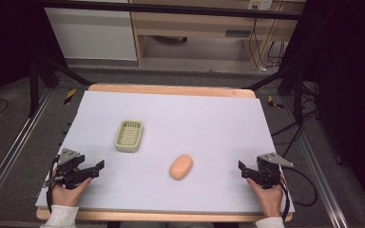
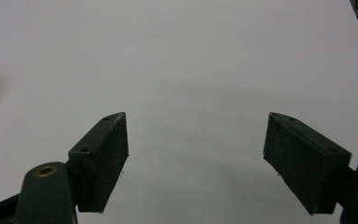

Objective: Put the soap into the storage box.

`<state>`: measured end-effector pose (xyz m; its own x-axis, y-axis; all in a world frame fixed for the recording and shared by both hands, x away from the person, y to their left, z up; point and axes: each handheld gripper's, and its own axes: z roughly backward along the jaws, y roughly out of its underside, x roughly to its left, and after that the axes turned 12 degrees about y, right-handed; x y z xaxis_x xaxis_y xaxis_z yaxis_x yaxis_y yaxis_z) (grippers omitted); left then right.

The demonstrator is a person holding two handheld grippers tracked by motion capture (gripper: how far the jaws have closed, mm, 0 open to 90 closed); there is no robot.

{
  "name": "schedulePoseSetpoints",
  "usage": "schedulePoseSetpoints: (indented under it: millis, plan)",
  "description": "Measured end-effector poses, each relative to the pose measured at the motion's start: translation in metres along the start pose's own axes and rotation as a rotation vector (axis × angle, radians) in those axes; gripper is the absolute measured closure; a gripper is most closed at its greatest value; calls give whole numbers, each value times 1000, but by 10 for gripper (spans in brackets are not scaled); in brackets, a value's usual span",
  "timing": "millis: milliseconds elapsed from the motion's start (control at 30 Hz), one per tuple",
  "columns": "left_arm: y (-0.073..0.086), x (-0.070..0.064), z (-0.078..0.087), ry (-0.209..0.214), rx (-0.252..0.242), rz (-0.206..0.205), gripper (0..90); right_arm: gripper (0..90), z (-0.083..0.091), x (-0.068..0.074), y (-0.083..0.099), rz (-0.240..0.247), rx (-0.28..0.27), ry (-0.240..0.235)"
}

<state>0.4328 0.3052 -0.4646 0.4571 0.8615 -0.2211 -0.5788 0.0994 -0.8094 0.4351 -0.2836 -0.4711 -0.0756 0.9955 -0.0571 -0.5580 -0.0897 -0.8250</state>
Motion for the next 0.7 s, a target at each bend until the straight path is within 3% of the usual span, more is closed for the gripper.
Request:
schedulePoseSetpoints:
  millis: [200, 267, 400, 700]
  plan:
    - [-2, -5, 0, 11, 11, -21, 194, 211, 6, 2, 3, 3, -3, -17]
    - [-2, -8, -1, 16, 13, -20, 203, 219, 6, 8, 5, 47, 9, -9]
    - [-3, -11, 0, 19, 16, -27, 209, 223, 6, 14, 7, 81, 17, -22]
    - [-7, -21, -3, 38, 18, -49, 213, 223, 8, 18, 8, 91, 19, -41]
